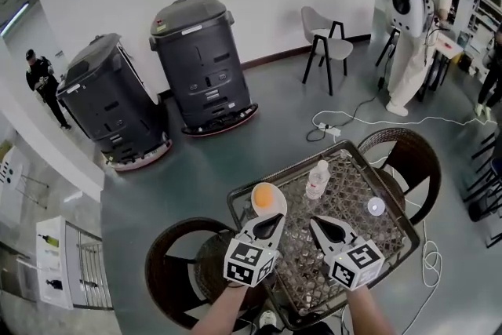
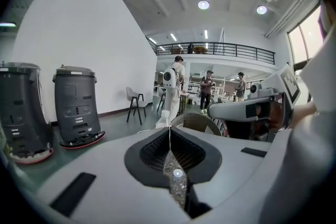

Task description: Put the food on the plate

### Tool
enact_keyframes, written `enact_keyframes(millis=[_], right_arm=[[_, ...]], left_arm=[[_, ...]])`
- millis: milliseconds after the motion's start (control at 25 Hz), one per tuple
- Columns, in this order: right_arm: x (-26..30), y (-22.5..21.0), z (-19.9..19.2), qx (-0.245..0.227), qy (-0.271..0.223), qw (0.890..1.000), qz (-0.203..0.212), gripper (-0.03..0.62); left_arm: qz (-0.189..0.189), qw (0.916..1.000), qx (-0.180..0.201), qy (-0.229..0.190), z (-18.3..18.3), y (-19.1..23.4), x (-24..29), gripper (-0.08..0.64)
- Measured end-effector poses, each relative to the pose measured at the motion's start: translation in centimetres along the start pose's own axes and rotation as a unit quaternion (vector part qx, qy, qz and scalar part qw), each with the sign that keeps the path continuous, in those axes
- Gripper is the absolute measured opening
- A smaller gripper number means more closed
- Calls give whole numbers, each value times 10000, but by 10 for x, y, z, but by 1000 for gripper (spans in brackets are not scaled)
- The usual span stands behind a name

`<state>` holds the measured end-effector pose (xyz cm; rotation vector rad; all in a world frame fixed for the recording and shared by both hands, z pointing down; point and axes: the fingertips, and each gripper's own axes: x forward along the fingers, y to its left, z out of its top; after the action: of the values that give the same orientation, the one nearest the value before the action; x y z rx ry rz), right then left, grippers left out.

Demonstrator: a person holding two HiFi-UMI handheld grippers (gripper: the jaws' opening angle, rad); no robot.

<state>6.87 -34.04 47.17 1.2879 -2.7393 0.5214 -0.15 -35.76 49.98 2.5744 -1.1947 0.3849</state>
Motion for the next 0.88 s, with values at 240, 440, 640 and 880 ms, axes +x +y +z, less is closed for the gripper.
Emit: enact_keyframes(millis=[240, 440, 640, 880], right_arm=[[-29, 27, 33, -159, -464, 9988, -38, 5], [-47, 46, 54, -225, -711, 9972, -80, 5], [-64, 56, 63, -256, -822, 9962, -121, 5], [-73, 65, 68, -348, -856, 9957, -91, 5]], left_arm=[[-323, 9979, 12, -563, 39, -35, -40, 9], [-632, 9946, -16, -828, 65, -60, -64, 9], [-807, 9924, 12, -931, 77, -81, -79, 9], [-847, 9919, 52, -940, 79, -93, -88, 9]])
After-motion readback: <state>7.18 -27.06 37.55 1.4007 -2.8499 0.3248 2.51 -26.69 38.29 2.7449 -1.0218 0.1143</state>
